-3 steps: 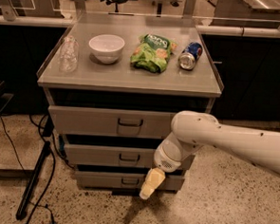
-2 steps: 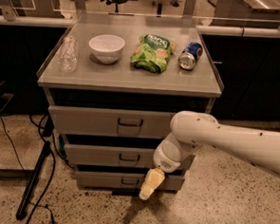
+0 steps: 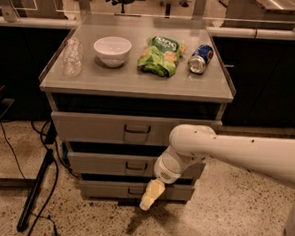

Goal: Open middle drawer

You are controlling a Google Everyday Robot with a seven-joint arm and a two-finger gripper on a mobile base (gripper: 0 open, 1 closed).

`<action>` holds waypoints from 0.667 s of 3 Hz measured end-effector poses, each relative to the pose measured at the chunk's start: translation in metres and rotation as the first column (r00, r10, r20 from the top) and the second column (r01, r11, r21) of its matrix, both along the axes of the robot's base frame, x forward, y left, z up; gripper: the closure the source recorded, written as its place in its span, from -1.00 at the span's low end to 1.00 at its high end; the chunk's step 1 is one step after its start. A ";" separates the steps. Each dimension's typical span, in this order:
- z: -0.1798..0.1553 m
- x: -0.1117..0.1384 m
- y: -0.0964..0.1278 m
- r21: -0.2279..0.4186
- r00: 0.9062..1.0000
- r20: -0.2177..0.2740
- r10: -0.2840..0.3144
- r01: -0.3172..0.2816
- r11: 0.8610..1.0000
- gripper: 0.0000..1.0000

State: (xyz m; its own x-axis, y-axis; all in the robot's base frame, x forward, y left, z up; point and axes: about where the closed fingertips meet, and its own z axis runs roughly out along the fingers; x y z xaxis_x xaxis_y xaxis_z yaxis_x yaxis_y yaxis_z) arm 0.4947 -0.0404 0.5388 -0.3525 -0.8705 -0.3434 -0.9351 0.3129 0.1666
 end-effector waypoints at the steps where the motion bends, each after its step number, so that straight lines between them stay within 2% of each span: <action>1: -0.025 0.015 0.010 0.004 1.000 -0.010 -0.007 0.007 1.000 -1.00; 2: -0.025 0.015 0.010 0.004 1.000 -0.010 -0.007 0.007 1.000 -1.00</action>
Offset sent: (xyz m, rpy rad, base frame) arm 0.0234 0.0155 -0.0385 0.0008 0.0151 -0.0096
